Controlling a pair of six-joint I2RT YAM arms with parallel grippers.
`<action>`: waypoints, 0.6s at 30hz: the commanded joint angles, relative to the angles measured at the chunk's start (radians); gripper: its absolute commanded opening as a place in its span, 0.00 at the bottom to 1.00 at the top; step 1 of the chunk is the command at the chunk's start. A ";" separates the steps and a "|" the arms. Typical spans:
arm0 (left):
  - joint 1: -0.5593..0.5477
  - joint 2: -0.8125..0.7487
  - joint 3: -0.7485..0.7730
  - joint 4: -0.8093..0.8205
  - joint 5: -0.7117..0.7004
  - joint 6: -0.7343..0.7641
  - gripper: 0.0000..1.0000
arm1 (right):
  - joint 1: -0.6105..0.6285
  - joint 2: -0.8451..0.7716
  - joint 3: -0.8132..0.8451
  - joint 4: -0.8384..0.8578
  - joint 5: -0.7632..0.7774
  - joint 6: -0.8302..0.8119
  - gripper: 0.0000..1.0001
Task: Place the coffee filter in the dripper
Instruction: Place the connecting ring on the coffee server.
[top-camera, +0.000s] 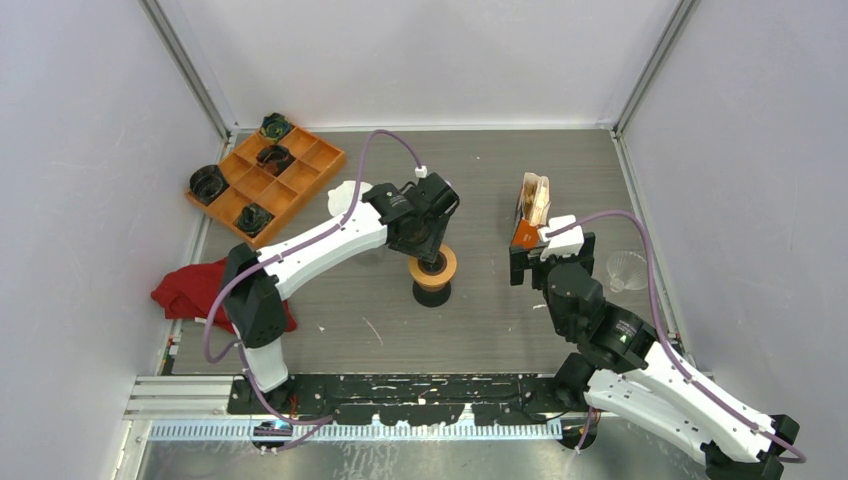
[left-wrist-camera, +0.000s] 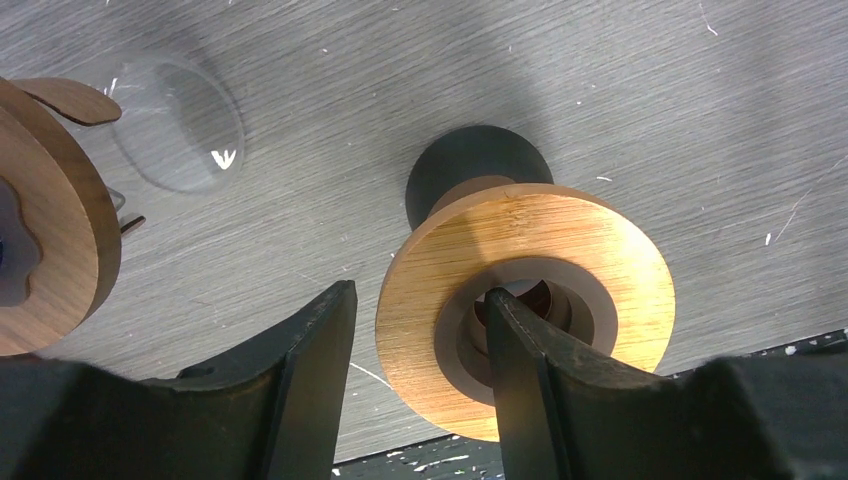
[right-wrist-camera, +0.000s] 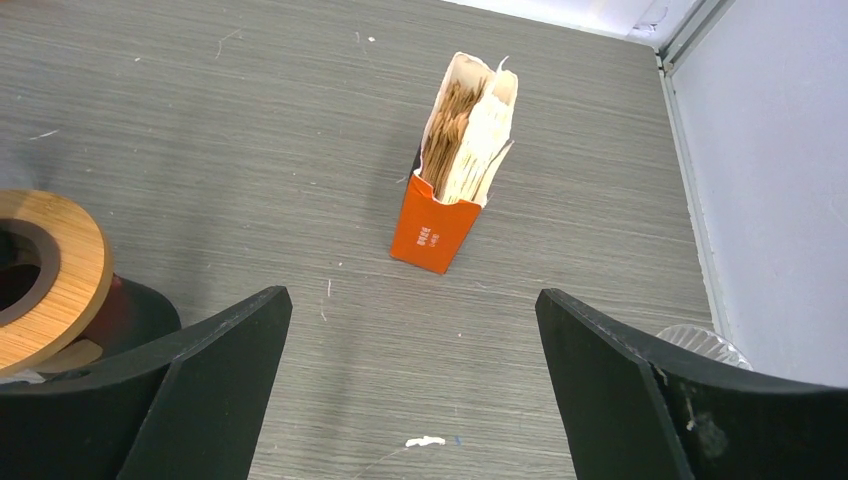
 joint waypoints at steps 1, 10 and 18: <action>-0.002 -0.039 0.035 0.021 -0.053 0.005 0.54 | -0.002 0.019 0.013 0.049 -0.014 0.007 1.00; -0.001 -0.148 0.025 0.028 -0.048 0.025 0.64 | -0.013 0.107 0.090 0.016 -0.004 0.039 1.00; 0.013 -0.324 -0.030 0.023 -0.094 0.083 0.81 | -0.129 0.231 0.158 -0.038 -0.024 0.091 1.00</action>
